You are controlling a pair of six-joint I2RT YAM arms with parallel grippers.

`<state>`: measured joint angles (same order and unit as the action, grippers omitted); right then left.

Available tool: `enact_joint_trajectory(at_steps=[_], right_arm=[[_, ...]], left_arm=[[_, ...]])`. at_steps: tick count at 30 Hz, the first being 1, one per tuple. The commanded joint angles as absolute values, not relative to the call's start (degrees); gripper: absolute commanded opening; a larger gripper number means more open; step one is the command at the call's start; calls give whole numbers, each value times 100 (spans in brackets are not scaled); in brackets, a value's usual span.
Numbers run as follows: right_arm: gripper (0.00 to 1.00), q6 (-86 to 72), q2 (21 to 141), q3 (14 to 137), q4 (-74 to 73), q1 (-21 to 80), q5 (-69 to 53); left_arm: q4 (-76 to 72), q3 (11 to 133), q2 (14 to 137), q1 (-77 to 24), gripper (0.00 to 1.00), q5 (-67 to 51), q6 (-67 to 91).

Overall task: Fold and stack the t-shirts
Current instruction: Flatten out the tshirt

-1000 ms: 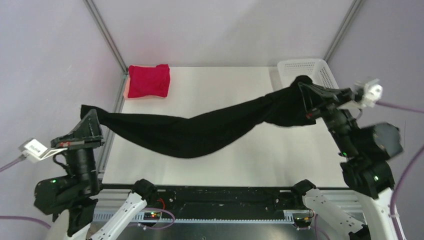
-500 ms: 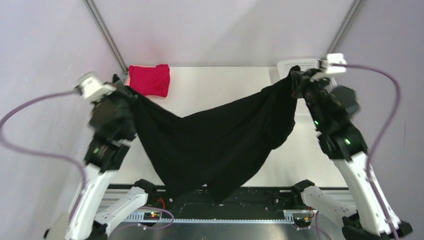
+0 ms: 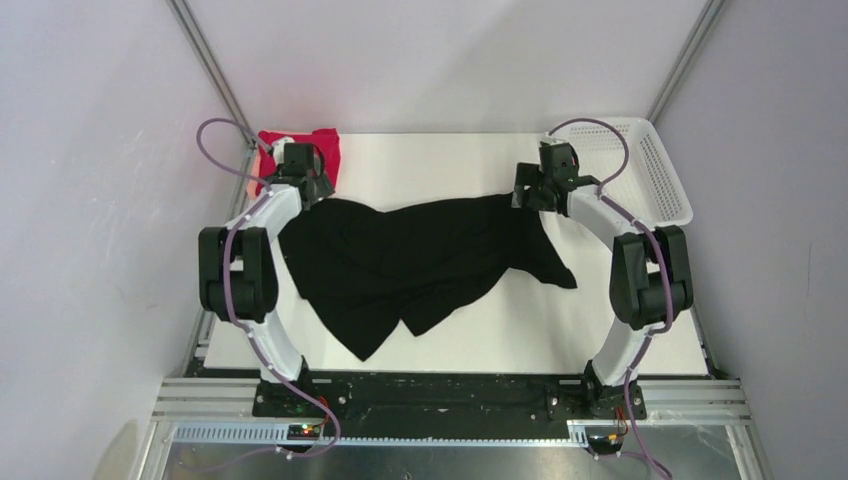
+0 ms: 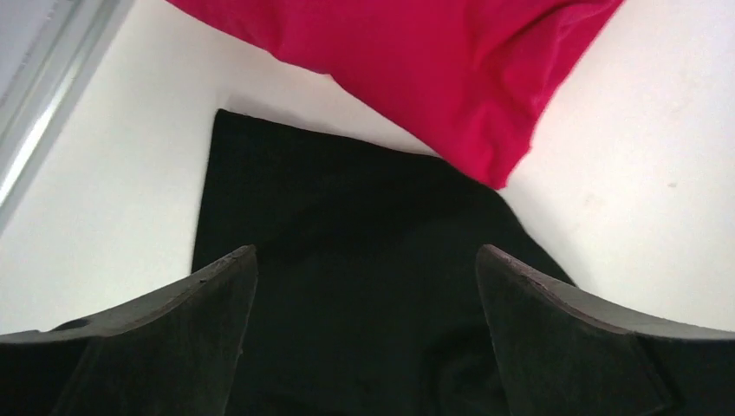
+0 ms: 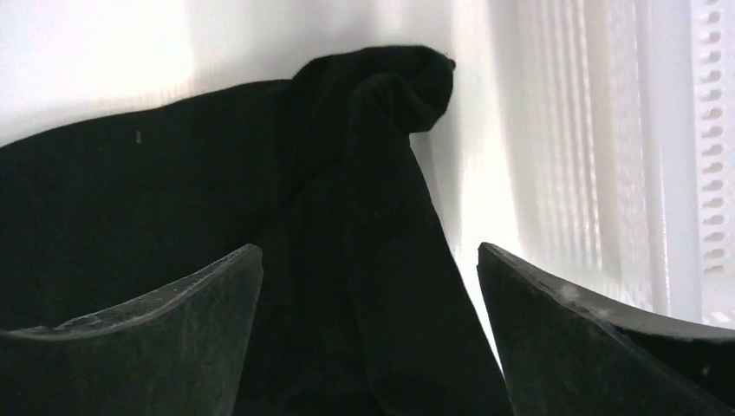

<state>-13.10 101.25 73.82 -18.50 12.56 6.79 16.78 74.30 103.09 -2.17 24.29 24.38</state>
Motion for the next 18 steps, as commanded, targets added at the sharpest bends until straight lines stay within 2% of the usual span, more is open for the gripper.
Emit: enact_joint_trajectory(at_steps=[1, 5, 9, 13, 18], right_arm=[[99, -1315, 9768, 8019, -1523, 1317, 712], [99, -1447, 9178, 7776, -1526, 1449, 891], [99, -1963, 8126, 6720, -1187, 1481, 711], [99, -2399, 7107, 5603, -776, 1405, 87], [99, -2837, 6534, 5204, -1239, 1074, -175]], left_arm=[[1564, 7872, 9799, -198, 100, 1694, 2721], [1567, 7310, 8987, -248, 100, 1465, 2879], [1572, 6184, 7609, -642, 100, 1467, 3008], [1733, 4789, 6187, -1562, 100, 1594, 3177], [2567, 3541, 5053, -3112, 100, 1520, 3686]])
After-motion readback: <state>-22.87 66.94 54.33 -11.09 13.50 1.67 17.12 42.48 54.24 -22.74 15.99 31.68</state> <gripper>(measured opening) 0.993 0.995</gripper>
